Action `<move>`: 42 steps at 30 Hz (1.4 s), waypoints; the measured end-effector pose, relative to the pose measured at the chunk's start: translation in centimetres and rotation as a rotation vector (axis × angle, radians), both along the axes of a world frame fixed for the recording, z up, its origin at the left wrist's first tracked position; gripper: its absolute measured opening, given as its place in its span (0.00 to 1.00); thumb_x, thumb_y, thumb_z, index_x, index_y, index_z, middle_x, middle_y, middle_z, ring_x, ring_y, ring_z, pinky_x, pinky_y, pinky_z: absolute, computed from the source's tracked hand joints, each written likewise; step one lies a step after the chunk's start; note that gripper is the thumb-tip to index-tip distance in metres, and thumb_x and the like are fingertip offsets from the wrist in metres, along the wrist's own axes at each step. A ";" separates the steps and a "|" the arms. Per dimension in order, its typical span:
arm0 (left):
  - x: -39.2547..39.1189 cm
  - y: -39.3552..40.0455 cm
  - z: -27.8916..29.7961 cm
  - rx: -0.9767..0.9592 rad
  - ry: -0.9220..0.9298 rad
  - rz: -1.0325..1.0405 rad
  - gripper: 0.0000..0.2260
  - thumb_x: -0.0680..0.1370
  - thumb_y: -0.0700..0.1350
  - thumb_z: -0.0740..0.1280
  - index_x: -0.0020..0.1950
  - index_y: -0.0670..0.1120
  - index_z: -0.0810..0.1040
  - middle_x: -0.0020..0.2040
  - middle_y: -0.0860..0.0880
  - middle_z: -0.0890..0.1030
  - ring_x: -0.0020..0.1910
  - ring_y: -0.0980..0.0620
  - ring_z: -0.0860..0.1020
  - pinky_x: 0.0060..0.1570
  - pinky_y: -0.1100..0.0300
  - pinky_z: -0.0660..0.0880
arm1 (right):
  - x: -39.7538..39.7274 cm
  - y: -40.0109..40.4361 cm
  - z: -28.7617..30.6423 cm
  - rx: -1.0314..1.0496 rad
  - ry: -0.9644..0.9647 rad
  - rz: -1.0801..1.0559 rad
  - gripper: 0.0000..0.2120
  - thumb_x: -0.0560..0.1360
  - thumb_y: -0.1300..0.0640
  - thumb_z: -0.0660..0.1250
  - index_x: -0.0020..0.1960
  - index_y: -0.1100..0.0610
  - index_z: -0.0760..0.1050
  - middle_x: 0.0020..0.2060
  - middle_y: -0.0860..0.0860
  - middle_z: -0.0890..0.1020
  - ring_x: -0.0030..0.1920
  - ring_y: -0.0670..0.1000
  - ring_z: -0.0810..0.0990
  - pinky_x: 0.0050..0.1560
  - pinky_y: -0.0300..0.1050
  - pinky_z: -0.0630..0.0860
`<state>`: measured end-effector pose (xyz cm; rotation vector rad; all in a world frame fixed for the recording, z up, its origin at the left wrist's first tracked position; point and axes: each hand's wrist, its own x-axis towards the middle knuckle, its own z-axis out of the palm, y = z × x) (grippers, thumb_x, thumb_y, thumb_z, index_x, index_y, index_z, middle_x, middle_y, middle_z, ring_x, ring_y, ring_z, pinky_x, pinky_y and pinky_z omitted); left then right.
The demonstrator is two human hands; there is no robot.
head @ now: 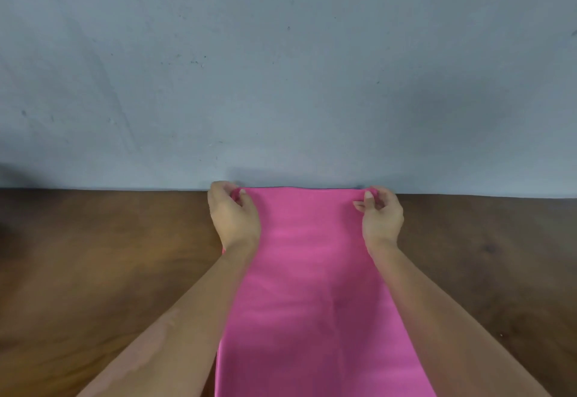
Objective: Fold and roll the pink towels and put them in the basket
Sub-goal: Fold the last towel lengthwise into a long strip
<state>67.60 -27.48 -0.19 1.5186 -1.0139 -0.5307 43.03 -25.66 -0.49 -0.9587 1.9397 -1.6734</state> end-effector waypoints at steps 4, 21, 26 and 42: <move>-0.4 0.4 -0.4 -0.095 -0.081 -0.066 0.11 0.75 0.37 0.69 0.55 0.45 0.72 0.56 0.51 0.67 0.53 0.52 0.68 0.52 0.61 0.70 | -0.4 1.5 0.3 0.081 0.073 0.063 0.19 0.79 0.60 0.69 0.68 0.53 0.71 0.63 0.48 0.76 0.49 0.41 0.80 0.48 0.27 0.75; -3.7 5.8 -0.1 -0.426 -0.929 -0.946 0.09 0.77 0.49 0.61 0.50 0.45 0.77 0.49 0.47 0.77 0.51 0.45 0.73 0.51 0.48 0.73 | 1.5 28.2 -0.7 0.350 0.785 0.267 0.21 0.82 0.50 0.62 0.73 0.57 0.70 0.71 0.49 0.73 0.72 0.49 0.70 0.74 0.39 0.61; -6.9 12.0 -0.6 -0.548 -0.985 -1.298 0.13 0.80 0.50 0.60 0.57 0.46 0.80 0.54 0.48 0.78 0.54 0.47 0.74 0.57 0.52 0.71 | 2.0 35.8 -0.6 0.389 0.806 0.193 0.23 0.82 0.46 0.58 0.72 0.56 0.72 0.72 0.49 0.72 0.73 0.48 0.68 0.75 0.42 0.62; -18.2 19.9 6.6 -0.005 -1.688 -1.450 0.25 0.78 0.32 0.53 0.71 0.53 0.64 0.53 0.45 0.68 0.44 0.44 0.73 0.38 0.51 0.71 | 0.3 47.3 -0.2 0.587 0.762 -0.065 0.09 0.78 0.50 0.70 0.52 0.55 0.76 0.45 0.48 0.76 0.45 0.51 0.70 0.48 0.50 0.74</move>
